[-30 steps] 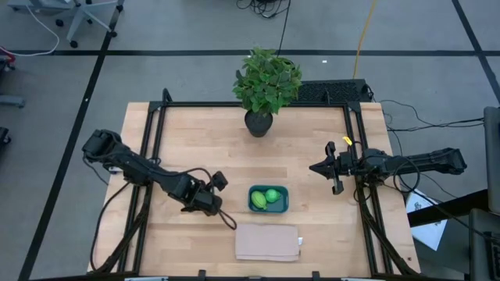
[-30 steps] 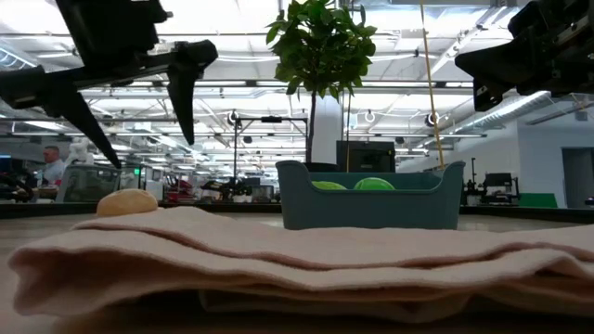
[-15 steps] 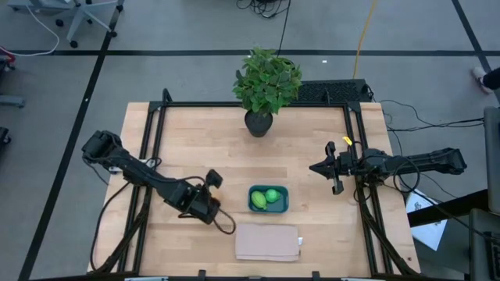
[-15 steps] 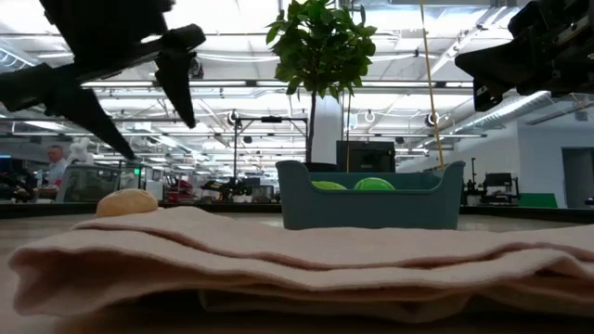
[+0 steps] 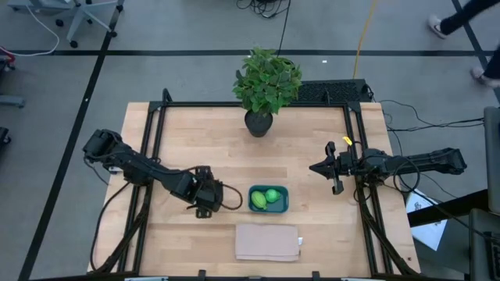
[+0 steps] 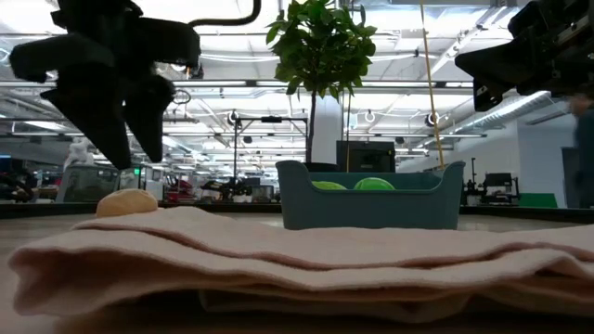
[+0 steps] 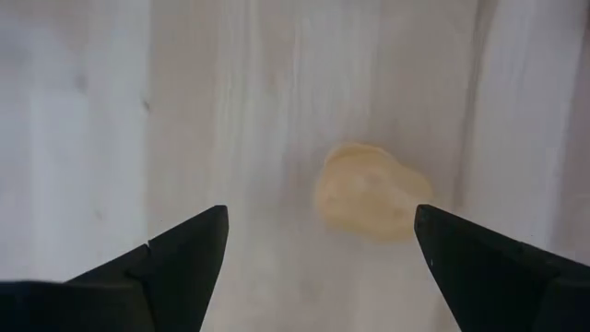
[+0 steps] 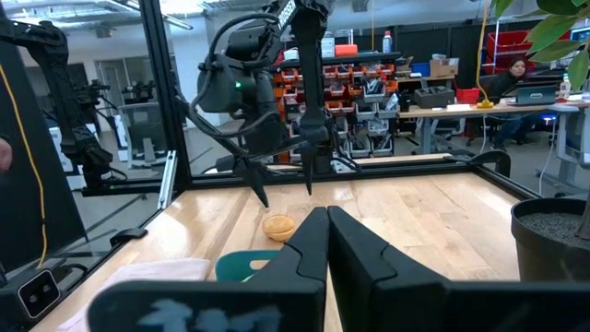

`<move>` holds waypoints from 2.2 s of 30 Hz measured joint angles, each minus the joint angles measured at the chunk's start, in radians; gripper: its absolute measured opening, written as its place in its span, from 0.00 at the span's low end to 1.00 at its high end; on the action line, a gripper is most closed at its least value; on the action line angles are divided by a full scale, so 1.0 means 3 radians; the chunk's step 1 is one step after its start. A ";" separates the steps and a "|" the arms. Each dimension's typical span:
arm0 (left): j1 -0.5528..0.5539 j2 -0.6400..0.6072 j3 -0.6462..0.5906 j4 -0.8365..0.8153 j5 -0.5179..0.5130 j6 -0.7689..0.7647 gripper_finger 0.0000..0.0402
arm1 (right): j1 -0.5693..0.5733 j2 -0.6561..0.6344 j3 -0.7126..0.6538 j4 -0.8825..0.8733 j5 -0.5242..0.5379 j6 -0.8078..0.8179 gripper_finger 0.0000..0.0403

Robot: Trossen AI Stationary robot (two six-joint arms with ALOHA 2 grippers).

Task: Pick and placing Produce into tupperware
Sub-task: Put the brown potato into the blue bin

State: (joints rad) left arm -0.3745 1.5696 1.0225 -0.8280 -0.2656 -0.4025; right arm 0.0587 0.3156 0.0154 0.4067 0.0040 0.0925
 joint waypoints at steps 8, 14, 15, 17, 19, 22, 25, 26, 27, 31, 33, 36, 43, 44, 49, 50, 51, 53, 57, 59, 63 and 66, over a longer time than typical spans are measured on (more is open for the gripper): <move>0.0186 0.0000 0.0102 0.0111 0.0501 -0.1026 0.88 | 0.0001 -0.0001 -0.0001 -0.0001 -0.0011 0.0000 0.00; 0.0283 -0.0004 0.0313 0.0184 0.0535 -0.1926 0.88 | 0.0001 -0.0001 -0.0001 -0.0058 -0.0014 0.0132 0.00; 0.0295 -0.0004 0.0336 0.0183 0.0510 -0.2060 0.88 | 0.0001 -0.0001 0.0000 -0.0104 -0.0014 0.0168 0.00; 0.0302 -0.0004 0.0351 0.0189 0.0484 -0.2358 0.88 | 0.0001 -0.0001 0.0000 -0.0179 -0.0015 0.0223 0.00; 0.0309 -0.0004 0.0351 0.0176 0.0497 -0.2619 0.88 | 0.0001 0.0000 0.0000 -0.0227 -0.0016 0.0264 0.00; 0.0283 -0.0004 0.0351 0.0155 0.0506 -0.2921 0.88 | 0.0001 0.0000 -0.0001 -0.0304 -0.0018 0.0275 0.00; 0.0258 -0.0004 0.0351 0.0151 0.0566 -0.3064 0.88 | 0.0001 0.0000 0.0000 -0.0308 -0.0018 0.0275 0.00; 0.0256 -0.0004 0.0351 0.0150 0.0604 -0.3082 0.88 | 0.0001 -0.0001 -0.0001 -0.0305 -0.0019 0.0275 0.00; 0.0256 -0.0004 0.0351 0.0146 0.0639 -0.3099 0.88 | 0.0001 -0.0001 0.0000 -0.0306 -0.0019 0.0275 0.00; 0.0279 -0.0004 0.0351 0.0000 0.0669 -0.3186 0.88 | 0.0001 -0.0001 0.0000 -0.0307 -0.0019 0.0255 0.00; 0.0285 -0.0004 0.0350 -0.0089 0.0684 -0.3215 0.89 | 0.0001 -0.0001 0.0000 -0.0322 -0.0019 0.0253 0.00; 0.0288 0.0018 0.0350 -0.0142 0.0684 -0.3243 0.90 | 0.0001 -0.0001 0.0000 -0.0363 -0.0019 0.0253 0.00; 0.0305 0.0183 0.0342 -0.0124 0.0727 -0.3018 0.95 | 0.0001 0.0000 0.0000 -0.0442 -0.0020 0.0255 0.00; 0.0305 0.0198 0.0340 -0.0141 0.0751 -0.2970 0.96 | 0.0001 0.0001 0.0000 -0.0441 -0.0020 0.0259 0.00; 0.0309 0.0298 0.0346 0.0010 0.0827 -0.2855 0.97 | 0.0001 0.0031 0.0000 -0.0440 -0.0019 0.0262 0.00; 0.0310 0.0332 0.0349 0.0082 0.0852 -0.2844 0.97 | 0.0001 0.0032 0.0000 -0.0456 -0.0019 0.0262 0.00; 0.0312 0.0359 0.0352 0.0125 0.0877 -0.2822 0.97 | 0.0001 0.0034 0.0000 -0.0454 -0.0020 0.0262 0.00; 0.0312 0.0410 0.0350 0.0065 0.0900 -0.2764 0.97 | 0.0001 0.0054 0.0000 -0.0442 -0.0019 0.0262 0.00; 0.0312 0.0444 0.0348 0.0026 0.0887 -0.2738 0.97 | 0.0001 0.0084 0.0000 -0.0442 -0.0019 0.0263 0.00; 0.0312 0.0434 0.0346 0.0022 0.0829 -0.2732 0.97 | 0.0001 0.0089 0.0000 -0.0446 -0.0019 0.0263 0.00; 0.0312 0.0437 0.0348 0.0000 0.0795 -0.2734 0.97 | 0.0001 0.0103 0.0000 -0.0434 -0.0018 0.0263 0.00; 0.0312 0.0436 0.0348 -0.0002 0.0769 -0.2738 0.97 | 0.0001 0.0103 0.0000 -0.0436 -0.0018 0.0263 0.00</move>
State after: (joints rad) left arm -0.2810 1.7004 1.1271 -0.8287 -0.0349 -1.2240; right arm 0.0589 0.3466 0.0154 0.2759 -0.0013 0.1715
